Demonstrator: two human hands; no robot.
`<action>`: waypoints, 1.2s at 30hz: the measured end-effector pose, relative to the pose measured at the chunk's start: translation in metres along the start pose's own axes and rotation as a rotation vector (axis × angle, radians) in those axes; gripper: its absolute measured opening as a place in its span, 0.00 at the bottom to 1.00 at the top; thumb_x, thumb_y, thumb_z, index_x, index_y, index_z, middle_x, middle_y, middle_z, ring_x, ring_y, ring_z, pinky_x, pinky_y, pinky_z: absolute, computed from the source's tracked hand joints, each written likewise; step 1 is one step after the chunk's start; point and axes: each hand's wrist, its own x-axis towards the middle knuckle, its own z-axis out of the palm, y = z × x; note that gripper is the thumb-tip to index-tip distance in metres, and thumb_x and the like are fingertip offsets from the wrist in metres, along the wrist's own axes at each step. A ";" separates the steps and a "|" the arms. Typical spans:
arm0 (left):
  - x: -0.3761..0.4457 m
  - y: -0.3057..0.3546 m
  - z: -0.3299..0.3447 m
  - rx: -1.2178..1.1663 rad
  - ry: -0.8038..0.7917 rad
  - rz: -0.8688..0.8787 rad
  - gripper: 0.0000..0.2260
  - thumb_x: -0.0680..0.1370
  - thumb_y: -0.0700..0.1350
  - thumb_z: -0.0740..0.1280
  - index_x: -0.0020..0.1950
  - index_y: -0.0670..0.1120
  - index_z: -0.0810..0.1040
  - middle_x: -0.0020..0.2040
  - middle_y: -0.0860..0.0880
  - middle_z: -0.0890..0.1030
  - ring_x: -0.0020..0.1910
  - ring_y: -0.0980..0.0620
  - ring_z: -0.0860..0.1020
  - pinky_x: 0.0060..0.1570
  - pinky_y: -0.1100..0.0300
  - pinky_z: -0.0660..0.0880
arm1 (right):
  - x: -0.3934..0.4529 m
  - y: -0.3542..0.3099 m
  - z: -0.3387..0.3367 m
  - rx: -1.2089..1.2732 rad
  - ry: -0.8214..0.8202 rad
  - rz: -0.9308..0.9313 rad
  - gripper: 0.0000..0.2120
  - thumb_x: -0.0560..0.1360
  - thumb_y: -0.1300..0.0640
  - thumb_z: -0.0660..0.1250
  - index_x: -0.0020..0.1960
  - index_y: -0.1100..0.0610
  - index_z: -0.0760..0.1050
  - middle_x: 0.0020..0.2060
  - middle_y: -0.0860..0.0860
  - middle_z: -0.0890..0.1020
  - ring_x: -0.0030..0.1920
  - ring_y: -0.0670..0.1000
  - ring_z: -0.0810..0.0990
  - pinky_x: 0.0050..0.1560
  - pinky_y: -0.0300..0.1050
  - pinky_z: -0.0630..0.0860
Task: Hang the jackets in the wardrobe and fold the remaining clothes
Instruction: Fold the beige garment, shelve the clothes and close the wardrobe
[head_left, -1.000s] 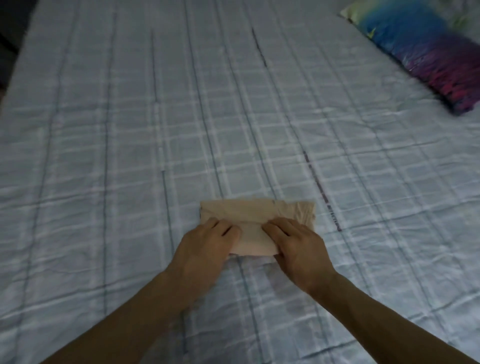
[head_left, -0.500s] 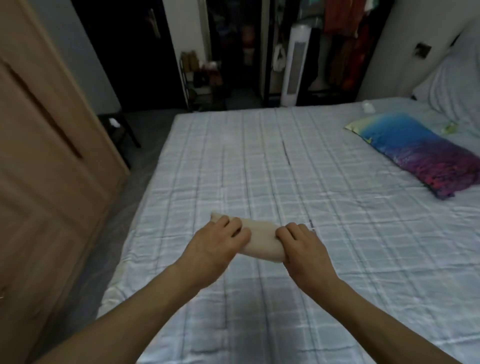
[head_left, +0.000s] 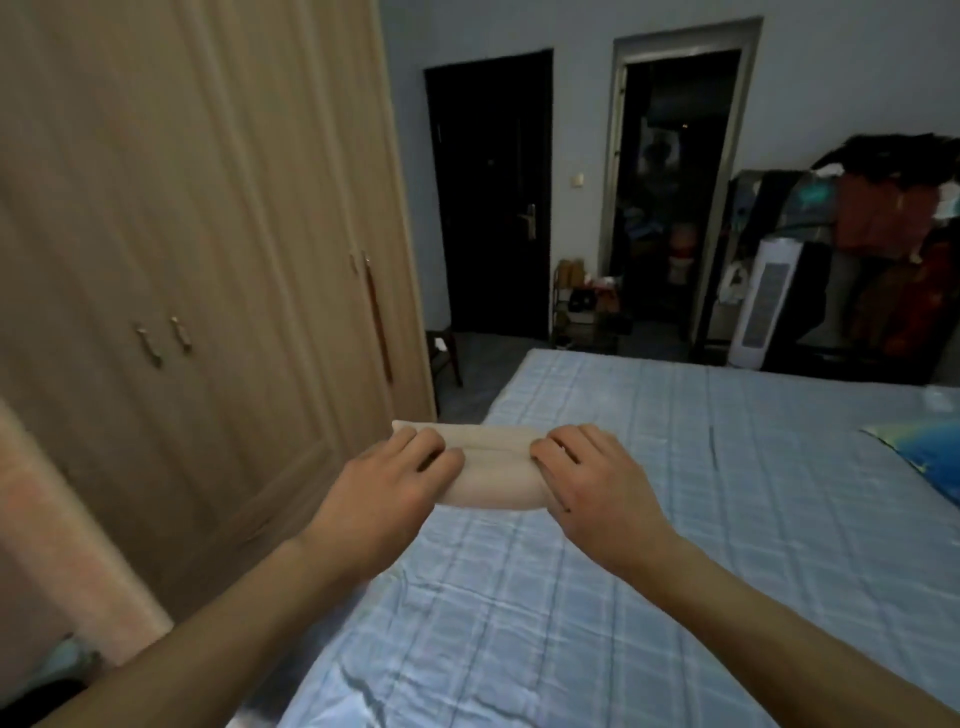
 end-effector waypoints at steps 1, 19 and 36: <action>-0.012 -0.005 -0.016 0.024 0.007 -0.019 0.13 0.73 0.44 0.69 0.57 0.45 0.79 0.49 0.46 0.77 0.46 0.44 0.78 0.35 0.51 0.78 | 0.009 -0.012 -0.004 0.010 0.012 -0.027 0.11 0.69 0.59 0.71 0.51 0.56 0.77 0.46 0.53 0.79 0.44 0.54 0.76 0.42 0.49 0.75; -0.321 -0.138 -0.191 0.300 -0.093 -0.545 0.19 0.64 0.41 0.76 0.53 0.47 0.77 0.50 0.48 0.75 0.48 0.45 0.76 0.30 0.51 0.76 | 0.141 -0.361 0.015 0.314 0.097 -0.522 0.22 0.65 0.57 0.77 0.56 0.53 0.74 0.50 0.51 0.77 0.48 0.54 0.75 0.45 0.50 0.74; -0.617 -0.255 -0.276 0.407 -0.063 -0.966 0.25 0.58 0.39 0.77 0.55 0.44 0.78 0.51 0.45 0.76 0.47 0.40 0.75 0.38 0.50 0.76 | 0.211 -0.711 0.079 0.579 0.130 -0.840 0.22 0.64 0.58 0.78 0.55 0.54 0.73 0.51 0.50 0.74 0.48 0.53 0.74 0.45 0.53 0.73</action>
